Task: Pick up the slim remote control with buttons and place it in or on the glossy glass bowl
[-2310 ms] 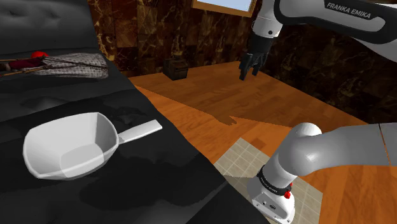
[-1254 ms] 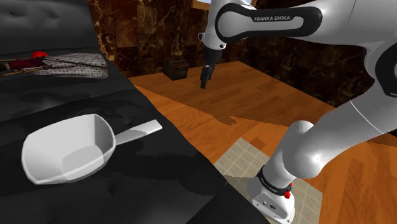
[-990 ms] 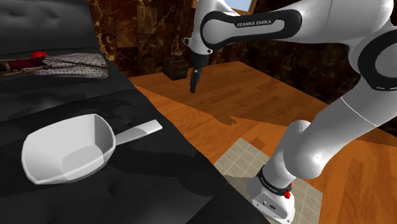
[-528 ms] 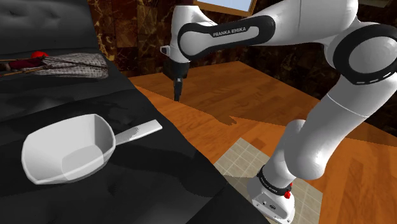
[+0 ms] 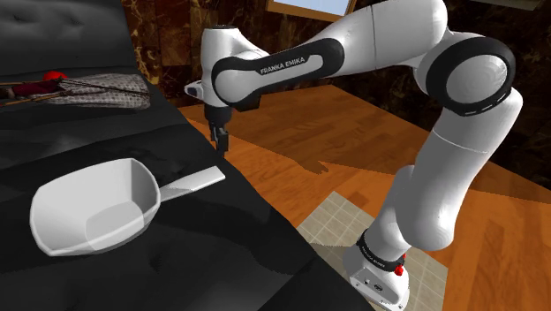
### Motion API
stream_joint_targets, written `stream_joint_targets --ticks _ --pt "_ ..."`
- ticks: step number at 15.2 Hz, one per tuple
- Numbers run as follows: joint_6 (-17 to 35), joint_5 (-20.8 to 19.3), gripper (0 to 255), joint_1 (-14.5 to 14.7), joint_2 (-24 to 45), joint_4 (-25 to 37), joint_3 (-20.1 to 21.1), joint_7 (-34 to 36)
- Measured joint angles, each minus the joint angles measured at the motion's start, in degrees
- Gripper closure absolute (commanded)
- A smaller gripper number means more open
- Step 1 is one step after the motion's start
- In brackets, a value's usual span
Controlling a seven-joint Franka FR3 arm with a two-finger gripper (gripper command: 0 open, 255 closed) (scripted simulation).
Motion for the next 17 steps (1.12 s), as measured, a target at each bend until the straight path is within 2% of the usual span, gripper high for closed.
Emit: stream_joint_targets --ticks 8,17 --pt "3.5 -1.3 0 3.8 9.2 5.6 4.4 -8.2" --pt "8.7 -2.0 0 4.4 12.6 3.7 4.7 -8.5"
